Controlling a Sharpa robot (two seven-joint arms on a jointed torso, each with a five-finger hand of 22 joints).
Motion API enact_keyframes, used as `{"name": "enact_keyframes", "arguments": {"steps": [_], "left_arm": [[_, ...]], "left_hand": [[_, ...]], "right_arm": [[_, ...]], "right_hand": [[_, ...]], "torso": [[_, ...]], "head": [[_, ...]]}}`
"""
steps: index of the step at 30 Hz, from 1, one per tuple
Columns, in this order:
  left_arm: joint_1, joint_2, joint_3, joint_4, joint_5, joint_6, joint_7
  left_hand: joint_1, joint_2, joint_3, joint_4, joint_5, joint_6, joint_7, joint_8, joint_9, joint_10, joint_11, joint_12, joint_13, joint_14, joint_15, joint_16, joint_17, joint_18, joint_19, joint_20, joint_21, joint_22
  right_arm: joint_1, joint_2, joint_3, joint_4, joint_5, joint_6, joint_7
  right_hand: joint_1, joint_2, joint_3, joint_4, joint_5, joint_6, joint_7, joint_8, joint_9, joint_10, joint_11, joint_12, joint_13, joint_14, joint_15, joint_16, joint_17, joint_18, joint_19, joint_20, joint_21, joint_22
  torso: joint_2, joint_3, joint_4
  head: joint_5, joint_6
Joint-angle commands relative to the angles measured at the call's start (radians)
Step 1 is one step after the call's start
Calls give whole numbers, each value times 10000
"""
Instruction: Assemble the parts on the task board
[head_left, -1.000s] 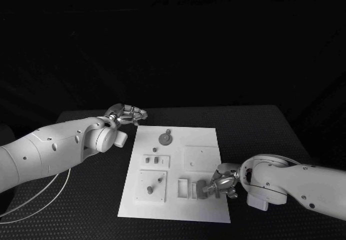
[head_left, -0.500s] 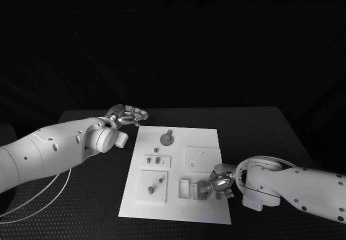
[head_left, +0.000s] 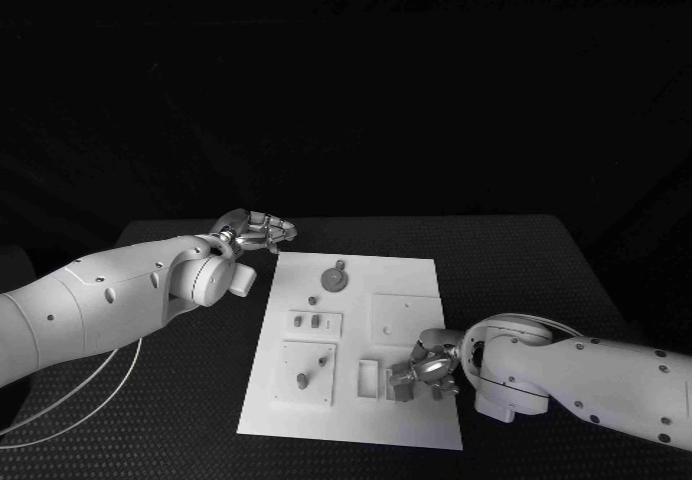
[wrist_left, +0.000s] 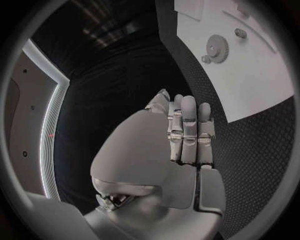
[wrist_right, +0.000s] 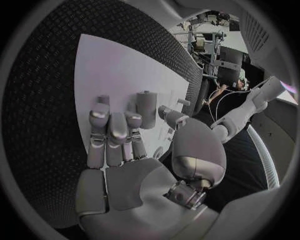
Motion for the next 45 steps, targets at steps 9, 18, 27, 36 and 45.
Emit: {"name": "enact_keyframes", "arguments": {"steps": [9, 18, 27, 36, 45], "left_arm": [[5, -15, 5, 33, 43, 88, 45], [5, -22, 5, 29, 43, 79, 43], [5, -41, 4, 26, 43, 84, 33], [7, -39, 3, 30, 43, 80, 13], [9, -70, 0, 46, 43, 73, -7]], "left_hand": [[-105, -14, -61, 5, -53, -29, 68, -68, -17, 18, 12, -60, -11, 3, -1, -48, -4, -152, 51, -529, -36, 19], [-102, -14, -56, 0, -50, -29, 67, -68, -17, 17, 12, -61, -12, 5, -2, -47, -3, -152, 52, -531, -37, 22], [-120, -12, -52, 7, -44, -30, 68, -69, -17, 17, 12, -64, -13, 8, -2, -43, -1, -152, 54, -531, -40, 27], [-169, -17, -52, 14, -38, -31, 70, -71, -17, 18, 14, -69, -15, 11, -1, -41, 1, -152, 57, -530, -43, 35], [-179, -25, -51, 10, -35, -31, 70, -71, -17, 19, 13, -70, -16, 12, -1, -40, 1, -152, 58, -531, -44, 38]], "right_arm": [[-170, 57, -106, -154, -287, -157, -23], [-168, -37, -106, -74, 66, -563, 83], [238, -269, -98, 281, 901, -941, 166], [644, -216, -99, 409, 1483, -678, -40], [681, 273, -101, 163, 2188, -337, -360]], "right_hand": [[1087, 302, 610, -816, 18, 303, -41, 26, -3, 59, -78, 11, 33, 86, -25, 43, 67, 480, -76, -56, 137, 162], [1288, 894, 1178, -1631, 74, 667, -107, 65, 2, 186, -128, -65, 2, 125, -52, 47, 76, 480, -125, 111, 224, 165], [477, 746, 1185, -1800, 844, 944, -157, 20, -20, 309, -182, -134, -4, 205, -77, 108, 115, 480, -74, 211, 309, 127], [236, 851, 1139, -1826, 804, 1043, -187, 11, -19, 350, -210, -165, -3, 226, -95, 139, 135, 480, -70, 212, 329, 115], [-6, 877, 1133, -1778, 721, 1111, -205, -11, -29, 356, -228, -200, 4, 236, -105, 161, 152, 480, -86, 222, 337, 108]], "torso": [[-3, 18, -11], [-4, 20, -26], [-3, 14, -34], [-7, 0, -19], [3, 7, -28]], "head": [[35, 47], [67, 79], [87, 108], [90, 141], [129, 125]]}}
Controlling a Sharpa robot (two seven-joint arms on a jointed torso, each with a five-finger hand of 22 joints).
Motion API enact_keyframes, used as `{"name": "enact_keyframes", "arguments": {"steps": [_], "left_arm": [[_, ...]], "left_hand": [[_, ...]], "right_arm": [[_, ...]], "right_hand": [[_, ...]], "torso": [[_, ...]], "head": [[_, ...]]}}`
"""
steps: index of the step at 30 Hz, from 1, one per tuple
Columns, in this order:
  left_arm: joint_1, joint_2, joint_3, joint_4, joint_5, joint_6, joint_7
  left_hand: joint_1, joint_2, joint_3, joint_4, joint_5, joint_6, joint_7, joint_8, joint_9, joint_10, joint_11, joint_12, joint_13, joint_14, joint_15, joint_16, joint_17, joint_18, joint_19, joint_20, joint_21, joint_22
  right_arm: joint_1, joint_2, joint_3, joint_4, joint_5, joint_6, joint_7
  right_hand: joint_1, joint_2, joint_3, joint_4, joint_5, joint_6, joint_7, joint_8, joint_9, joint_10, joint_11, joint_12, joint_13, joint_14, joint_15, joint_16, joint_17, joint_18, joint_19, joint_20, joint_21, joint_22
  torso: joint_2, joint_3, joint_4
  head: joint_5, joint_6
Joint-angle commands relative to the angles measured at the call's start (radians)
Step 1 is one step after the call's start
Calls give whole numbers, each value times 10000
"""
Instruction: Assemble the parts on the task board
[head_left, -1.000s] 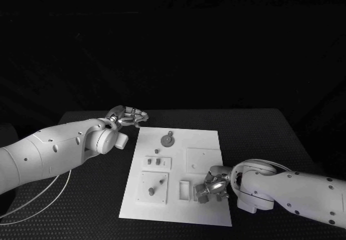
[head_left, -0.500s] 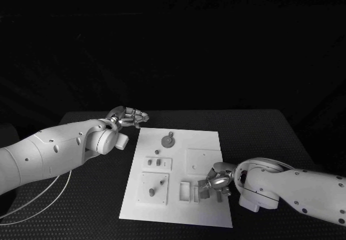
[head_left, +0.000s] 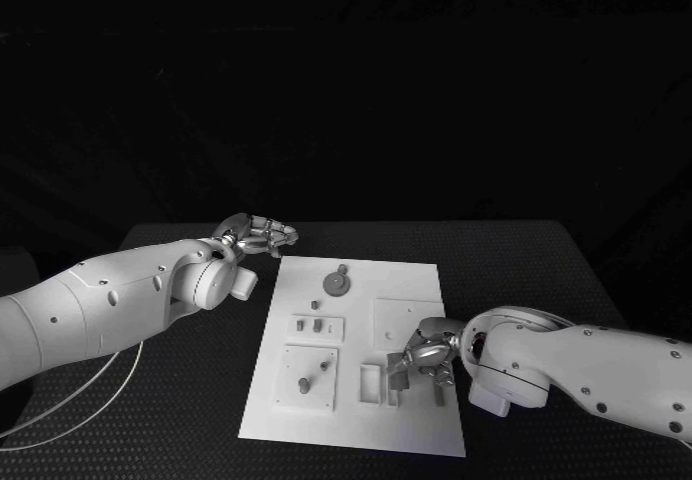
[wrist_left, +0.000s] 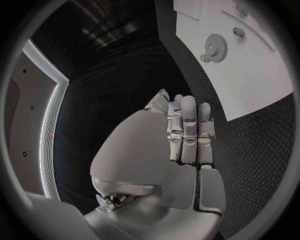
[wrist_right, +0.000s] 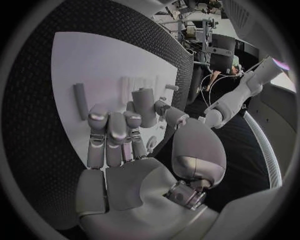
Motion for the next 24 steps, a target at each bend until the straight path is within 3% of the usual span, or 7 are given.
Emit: {"name": "enact_keyframes", "arguments": {"steps": [1, 7, 10, 14, 24], "left_arm": [[8, 9, 3, 39, 43, 82, 28], [8, 15, 2, 52, 40, 73, 1], [8, 24, 0, 61, 26, 71, -12], [8, 25, -1, 84, 25, 89, -13], [9, -20, -3, 114, 25, 67, -18]], "left_hand": [[-86, -13, -51, 9, -35, -30, 70, -33, -9, 19, 13, -32, -8, 12, -2, -40, 1, -151, 58, -531, -45, 14], [-88, -19, -47, 6, -32, -30, 68, -33, -9, 19, 13, -33, -9, 13, -2, -40, 1, -151, 59, -533, -46, 17], [-89, -22, -46, 4, -31, -30, 68, -33, -9, 19, 13, -34, -9, 13, -3, -39, 1, -151, 59, -533, -46, 18], [-90, -26, -45, 3, -30, -29, 67, -33, -9, 19, 12, -35, -10, 14, -3, -38, 2, -151, 60, -534, -46, 19], [-99, -31, -41, 5, -29, -29, 67, -34, -9, 18, 13, -37, -11, 15, -3, -38, 2, -151, 62, -535, -47, 23]], "right_arm": [[28, 225, -3, -147, 842, 463, -324], [36, 747, -29, -459, 1343, 541, -419], [36, 912, -256, -569, 1225, 459, -432], [31, 1108, -337, -747, 1098, 439, -421], [30, 1157, -363, -818, 1076, 348, -408]], "right_hand": [[-96, 8, -17, -25, -50, 235, 157, -5, 100, 44, 10, -35, 3, 57, -24, 55, 25, 534, 15, 47, 69, 109], [-195, -60, -73, -102, -129, 244, 157, -32, 91, 32, 10, -51, 18, 54, -25, 66, 35, 534, -10, 58, 87, 118], [-345, -104, -126, -65, -492, 262, 154, -60, 83, 28, 13, -69, 34, 46, -19, 66, 38, 534, -32, 74, 99, 116], [-531, -197, -112, 114, -716, 275, 155, -90, 73, 31, 9, -88, 45, 38, -22, 57, 34, 534, -43, 79, 105, 106], [-592, -251, -105, 180, -742, 283, 153, -100, 73, 35, 6, -94, 52, 37, -25, 56, 34, 534, -42, 76, 110, 102]], "torso": [[5, -1, -8], [0, -6, -8], [7, 5, 12], [11, 10, 19], [7, 4, -2]], "head": [[11, -14], [25, -25], [41, -27], [52, -11], [101, -16]]}}
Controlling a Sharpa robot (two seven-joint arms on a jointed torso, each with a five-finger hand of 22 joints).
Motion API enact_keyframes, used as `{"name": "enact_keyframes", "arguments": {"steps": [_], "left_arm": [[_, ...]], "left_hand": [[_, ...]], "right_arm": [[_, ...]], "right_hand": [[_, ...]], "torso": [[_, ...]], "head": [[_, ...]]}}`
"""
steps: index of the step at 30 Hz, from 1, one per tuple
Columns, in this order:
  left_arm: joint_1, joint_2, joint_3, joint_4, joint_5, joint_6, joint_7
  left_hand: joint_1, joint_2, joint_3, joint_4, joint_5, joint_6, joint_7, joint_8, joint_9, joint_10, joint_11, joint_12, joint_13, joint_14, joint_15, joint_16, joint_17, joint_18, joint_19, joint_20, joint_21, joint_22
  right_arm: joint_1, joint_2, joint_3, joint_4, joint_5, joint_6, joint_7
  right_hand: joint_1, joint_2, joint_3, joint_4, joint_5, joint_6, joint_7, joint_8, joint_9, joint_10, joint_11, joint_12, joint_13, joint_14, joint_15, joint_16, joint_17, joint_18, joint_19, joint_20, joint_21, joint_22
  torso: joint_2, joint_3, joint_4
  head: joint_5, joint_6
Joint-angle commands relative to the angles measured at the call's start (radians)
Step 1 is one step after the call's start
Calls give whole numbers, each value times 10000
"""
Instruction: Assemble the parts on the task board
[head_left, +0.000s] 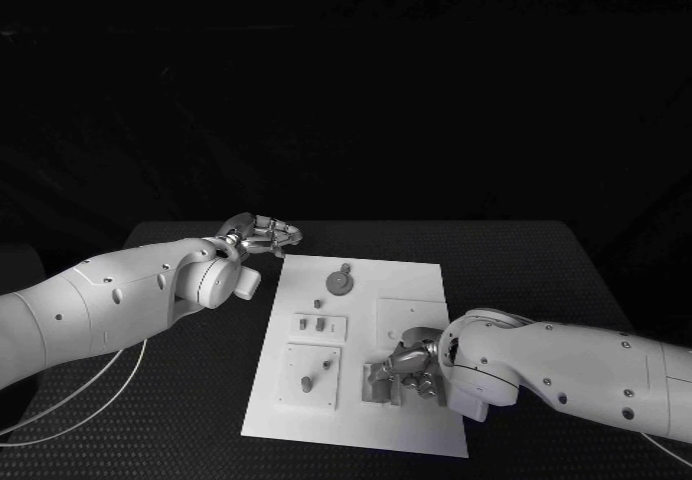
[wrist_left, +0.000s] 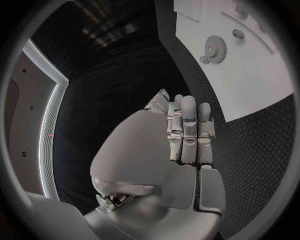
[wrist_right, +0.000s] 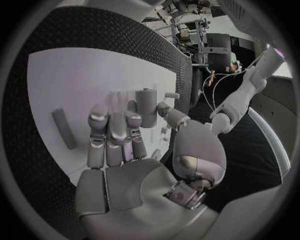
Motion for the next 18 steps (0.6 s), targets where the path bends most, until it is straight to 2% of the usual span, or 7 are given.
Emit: {"name": "enact_keyframes", "arguments": {"steps": [1, 18], "left_arm": [[8, 1, 4, 41, 27, 69, 40], [10, -36, 4, 65, 26, 68, 36]], "left_hand": [[-102, -33, -41, 5, -29, -29, 67, -34, -10, 18, 13, -38, -12, 15, -3, -38, 2, -151, 63, -536, -47, 16], [-114, -37, -29, 5, -28, -29, 67, -34, -10, 19, 13, -41, -13, 16, -3, -37, 3, -151, 65, -538, -51, 22]], "right_arm": [[-6, 41, 0, -46, 48, -11, -30], [-29, 155, -1, -140, -133, 106, -2]], "right_hand": [[-96, 6, -8, 82, -56, 44, 138, -48, 13, 16, -13, -51, 10, 20, -44, 57, 6, 488, -26, 26, 34, 102], [-192, -168, -2, 211, -76, -9, 150, -93, 11, -21, -5, -86, 20, -60, -52, -66, -83, 488, -43, 13, 25, 83]], "torso": [[-6, -4, -10], [0, -4, -6]], "head": [[16, -3], [29, -11]]}}
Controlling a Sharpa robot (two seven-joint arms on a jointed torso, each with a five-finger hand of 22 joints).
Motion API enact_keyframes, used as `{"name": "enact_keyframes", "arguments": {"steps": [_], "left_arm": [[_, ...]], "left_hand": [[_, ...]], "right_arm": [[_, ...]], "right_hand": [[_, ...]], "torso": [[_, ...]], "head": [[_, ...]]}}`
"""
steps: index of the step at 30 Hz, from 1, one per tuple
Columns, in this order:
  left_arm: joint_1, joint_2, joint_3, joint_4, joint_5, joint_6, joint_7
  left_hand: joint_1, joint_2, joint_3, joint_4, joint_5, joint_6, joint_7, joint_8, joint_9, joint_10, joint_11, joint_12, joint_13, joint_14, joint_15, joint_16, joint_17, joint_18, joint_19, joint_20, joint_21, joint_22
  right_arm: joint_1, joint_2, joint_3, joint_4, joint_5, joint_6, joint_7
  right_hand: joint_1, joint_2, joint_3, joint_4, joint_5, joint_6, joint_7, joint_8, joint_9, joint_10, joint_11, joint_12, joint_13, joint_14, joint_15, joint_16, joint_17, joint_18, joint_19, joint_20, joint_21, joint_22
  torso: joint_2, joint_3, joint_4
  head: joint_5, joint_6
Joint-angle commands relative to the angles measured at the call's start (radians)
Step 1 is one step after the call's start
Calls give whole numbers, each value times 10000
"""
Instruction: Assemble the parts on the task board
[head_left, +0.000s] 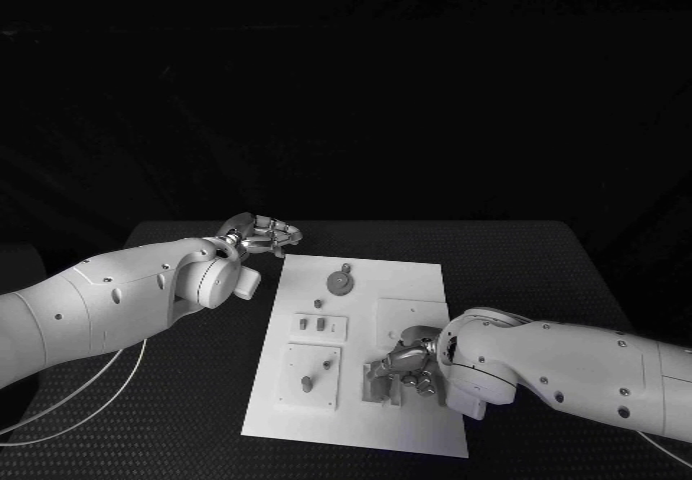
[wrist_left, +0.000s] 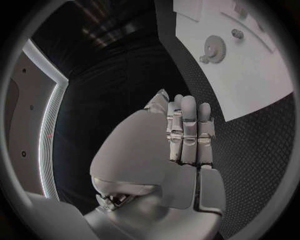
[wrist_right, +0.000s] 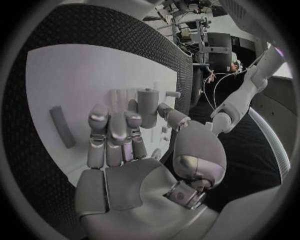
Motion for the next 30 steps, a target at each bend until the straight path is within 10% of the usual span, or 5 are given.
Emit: {"name": "enact_keyframes", "arguments": {"steps": [1, 30], "left_arm": [[9, 3, 5, 36, 26, 67, 51], [9, -8, 4, 87, 11, 100, 63]], "left_hand": [[-75, 3, -28, 5, -28, -29, 67, -34, -11, 20, 13, -41, -14, 17, -3, -37, 3, -152, 65, -538, -52, 15], [-69, -14, -15, -4, -29, -30, 64, -36, -11, 20, 12, -45, -16, 19, -5, -36, 4, -152, 67, -543, -57, 22]], "right_arm": [[-30, 41, -6, 4, -115, 162, 3], [-168, 139, -5, -59, -361, 416, 7]], "right_hand": [[-78, -73, 1, 66, -38, -13, 50, -73, -19, -31, -4, -58, 12, -72, -52, -92, -40, 451, -47, 10, 23, 81], [-369, -556, -410, 297, -57, -266, 119, -179, 27, -241, 59, -133, 63, -347, -21, -468, -294, 451, -156, -6, -19, 51]], "torso": [[0, 4, 0], [-1, 16, -10]], "head": [[3, -9], [105, -114]]}}
